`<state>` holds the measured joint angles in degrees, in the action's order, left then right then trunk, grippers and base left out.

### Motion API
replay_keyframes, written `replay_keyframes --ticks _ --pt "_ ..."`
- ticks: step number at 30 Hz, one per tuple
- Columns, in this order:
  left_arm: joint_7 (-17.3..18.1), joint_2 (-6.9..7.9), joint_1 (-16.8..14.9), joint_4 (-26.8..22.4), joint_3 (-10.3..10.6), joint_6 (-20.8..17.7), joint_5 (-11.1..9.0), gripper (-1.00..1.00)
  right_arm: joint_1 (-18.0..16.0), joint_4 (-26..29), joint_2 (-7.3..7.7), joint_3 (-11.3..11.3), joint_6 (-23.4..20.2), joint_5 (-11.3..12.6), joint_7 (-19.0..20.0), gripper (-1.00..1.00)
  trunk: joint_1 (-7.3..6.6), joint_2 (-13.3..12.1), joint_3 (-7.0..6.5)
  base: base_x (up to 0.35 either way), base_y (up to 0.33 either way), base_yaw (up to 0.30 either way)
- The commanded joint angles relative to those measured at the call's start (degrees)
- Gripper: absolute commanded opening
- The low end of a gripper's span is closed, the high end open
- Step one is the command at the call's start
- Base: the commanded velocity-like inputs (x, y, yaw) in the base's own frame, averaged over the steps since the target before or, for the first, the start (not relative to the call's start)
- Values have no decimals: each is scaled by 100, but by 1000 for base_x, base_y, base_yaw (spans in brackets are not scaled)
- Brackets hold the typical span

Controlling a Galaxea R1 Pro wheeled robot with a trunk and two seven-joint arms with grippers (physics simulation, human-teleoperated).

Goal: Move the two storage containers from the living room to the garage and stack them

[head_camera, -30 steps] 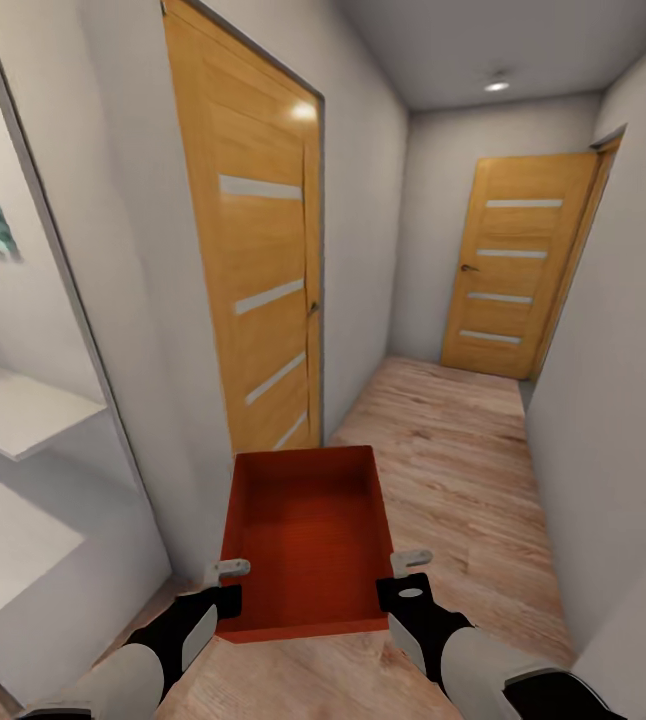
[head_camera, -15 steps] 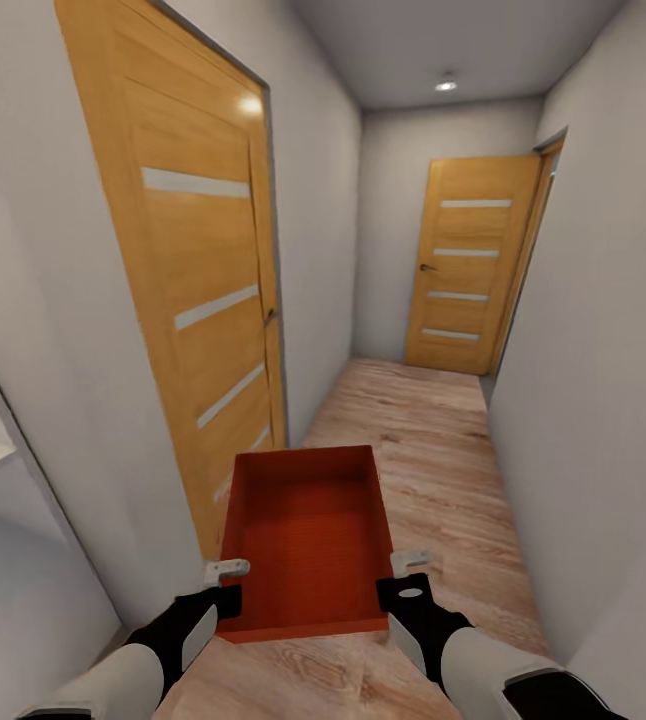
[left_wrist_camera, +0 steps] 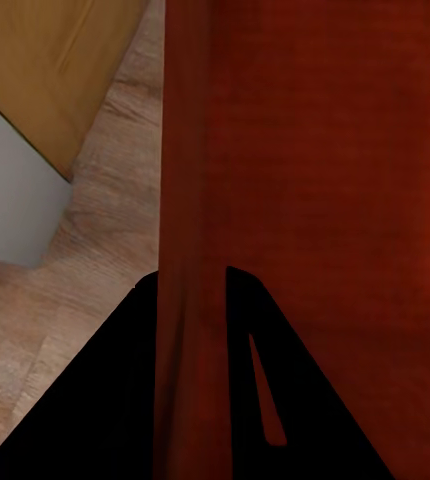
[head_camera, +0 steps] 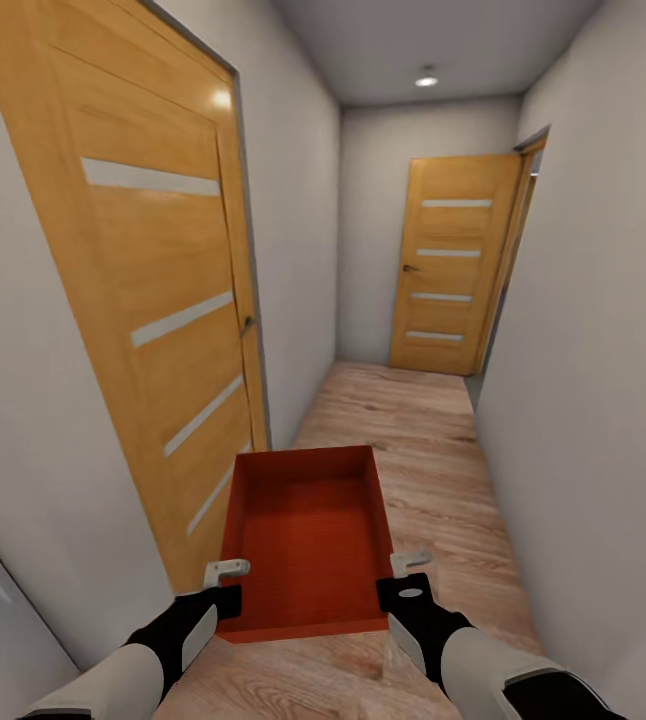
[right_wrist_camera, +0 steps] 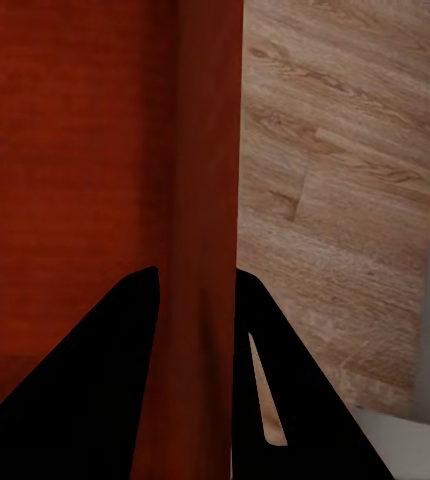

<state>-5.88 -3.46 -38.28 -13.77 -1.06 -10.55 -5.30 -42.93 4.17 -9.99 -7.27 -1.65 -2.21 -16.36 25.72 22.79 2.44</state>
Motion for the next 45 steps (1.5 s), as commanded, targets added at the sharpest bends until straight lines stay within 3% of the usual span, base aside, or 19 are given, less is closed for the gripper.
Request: replay_keyframes --ticks 1,13,45 --pt "-45 294 -4 -117 -70 -35 -66 -100 -5 -25 -1 112 -17 36 -61 -100 7 13 13 322 70 -2" --pt "-45 294 -4 -117 -70 -35 -63 -100 -5 -23 -1 112 -19 36 -63 -100 7 13 13 322 70 -23" --pt "-45 294 -4 -117 -70 -35 -59 -100 -5 -22 -1 112 -19 36 -64 -100 7 13 13 322 67 -234"
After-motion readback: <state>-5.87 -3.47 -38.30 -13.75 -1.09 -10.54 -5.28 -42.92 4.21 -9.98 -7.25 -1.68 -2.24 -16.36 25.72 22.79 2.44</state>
